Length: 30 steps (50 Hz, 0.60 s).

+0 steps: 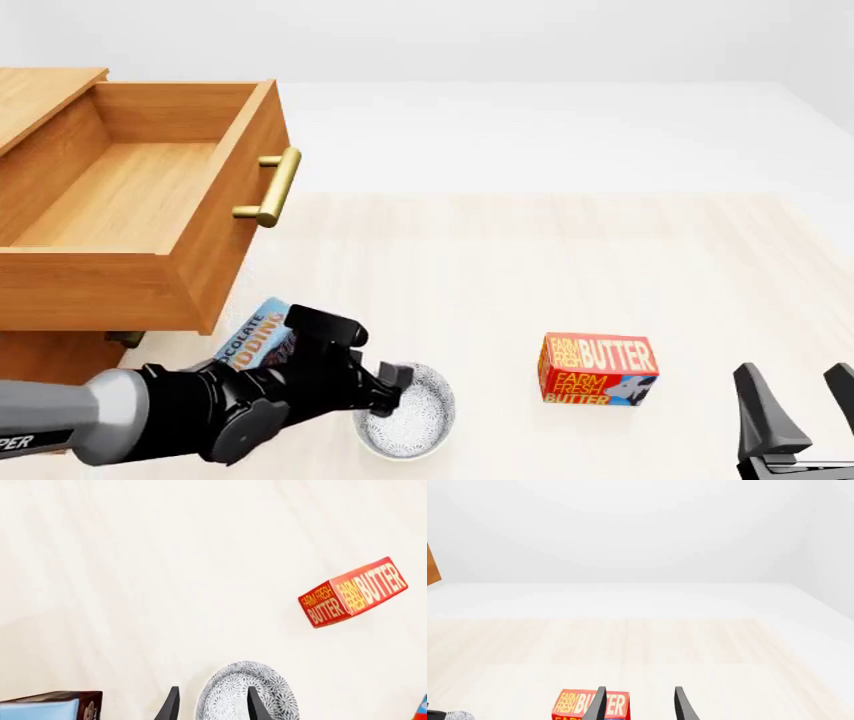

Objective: Put the bowl in the top drawer of the cabinet.

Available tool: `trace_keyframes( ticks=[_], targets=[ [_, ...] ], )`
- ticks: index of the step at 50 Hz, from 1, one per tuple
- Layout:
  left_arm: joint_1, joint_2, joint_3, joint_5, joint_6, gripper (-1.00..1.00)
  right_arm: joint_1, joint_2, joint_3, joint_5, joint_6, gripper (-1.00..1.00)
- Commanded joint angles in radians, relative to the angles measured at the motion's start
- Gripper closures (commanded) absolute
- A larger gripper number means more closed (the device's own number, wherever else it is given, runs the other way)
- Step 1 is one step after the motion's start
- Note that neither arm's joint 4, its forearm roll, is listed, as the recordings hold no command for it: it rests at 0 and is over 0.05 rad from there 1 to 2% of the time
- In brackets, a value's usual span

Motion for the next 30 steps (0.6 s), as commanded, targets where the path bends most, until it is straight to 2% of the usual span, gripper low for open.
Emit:
trace_keyframes(
  ticks=[1, 30],
  targets=[
    [0.000, 0.032, 0.003, -0.024, -0.022, -1.00, 0.000, 0.000, 0.001, -0.001, 0.000, -1.00],
    [-0.013, 0.115, 0.010, -0.079, -0.048, -1.00, 0.000, 0.000, 0.001, -0.001, 0.000, -1.00]
  ],
)
